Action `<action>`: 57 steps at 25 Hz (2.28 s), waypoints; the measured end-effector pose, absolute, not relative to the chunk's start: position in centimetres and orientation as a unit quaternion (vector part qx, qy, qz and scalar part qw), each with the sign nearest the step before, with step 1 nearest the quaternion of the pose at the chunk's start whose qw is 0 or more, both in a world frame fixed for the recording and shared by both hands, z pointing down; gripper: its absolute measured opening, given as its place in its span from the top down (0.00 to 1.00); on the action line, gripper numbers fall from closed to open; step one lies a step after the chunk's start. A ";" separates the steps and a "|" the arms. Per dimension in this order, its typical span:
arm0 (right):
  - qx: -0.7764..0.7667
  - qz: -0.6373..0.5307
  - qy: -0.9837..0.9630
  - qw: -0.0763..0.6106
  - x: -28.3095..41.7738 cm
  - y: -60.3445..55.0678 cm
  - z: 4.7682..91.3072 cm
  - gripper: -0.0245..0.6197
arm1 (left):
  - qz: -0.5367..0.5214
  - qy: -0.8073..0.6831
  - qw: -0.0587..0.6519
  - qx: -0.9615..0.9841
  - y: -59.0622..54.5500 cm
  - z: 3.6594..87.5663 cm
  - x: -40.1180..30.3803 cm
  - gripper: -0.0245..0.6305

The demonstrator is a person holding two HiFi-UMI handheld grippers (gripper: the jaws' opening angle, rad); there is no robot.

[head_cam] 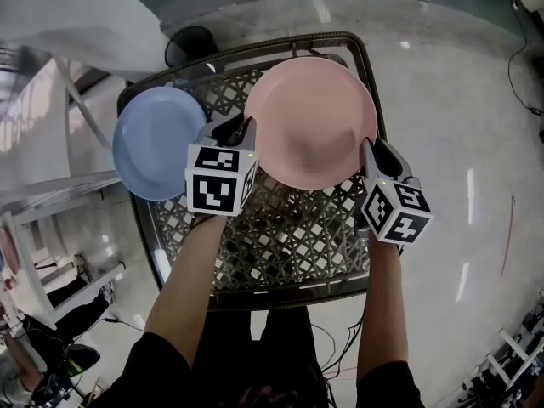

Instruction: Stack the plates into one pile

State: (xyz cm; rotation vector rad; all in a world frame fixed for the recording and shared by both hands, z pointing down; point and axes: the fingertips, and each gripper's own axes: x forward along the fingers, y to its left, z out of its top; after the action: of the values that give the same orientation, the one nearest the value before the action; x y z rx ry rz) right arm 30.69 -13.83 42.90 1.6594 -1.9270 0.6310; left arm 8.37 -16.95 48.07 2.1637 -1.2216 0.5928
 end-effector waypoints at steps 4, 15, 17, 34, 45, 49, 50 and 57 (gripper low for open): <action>0.612 0.229 -0.713 0.255 30.4 -13.6 42.2 0.84 | 0.220 -0.460 0.287 0.811 -16.5 47.5 8.0 0.89; 0.594 0.217 -0.735 0.245 27.0 -13.9 40.6 0.85 | 0.190 -0.492 0.284 0.801 -16.1 44.9 4.2 0.90; 0.587 0.216 -0.740 0.246 25.9 -14.1 40.6 0.85 | 0.193 -0.499 0.282 0.796 -15.9 45.0 3.1 0.90; 0.500 0.204 -0.798 0.268 14.0 -17.0 41.5 0.85 | 0.168 -0.581 0.308 0.735 -14.1 45.5 -8.8 0.90; 0.439 0.200 -0.827 0.290 3.5 -17.1 43.8 0.85 | 0.155 -0.627 0.326 0.691 -11.1 47.4 -18.8 0.90; 0.420 0.198 -0.835 0.296 0.1 -16.4 44.6 0.85 | 0.149 -0.641 0.333 0.675 -9.4 48.0 -21.9 0.91; 0.417 0.198 -0.836 0.298 -0.5 -16.2 44.6 0.85 | 0.149 -0.643 0.335 0.673 -9.1 48.1 -22.4 0.91; 0.406 0.198 -0.840 0.302 -2.5 -15.9 45.2 0.85 | 0.148 -0.648 0.342 0.665 -8.2 48.8 -24.3 0.91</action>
State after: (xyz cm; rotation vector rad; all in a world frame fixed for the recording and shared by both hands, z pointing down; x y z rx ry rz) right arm -2.50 -15.86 45.17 1.0767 -2.2266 0.5255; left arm -24.26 -8.16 48.79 1.7282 -1.6850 0.3845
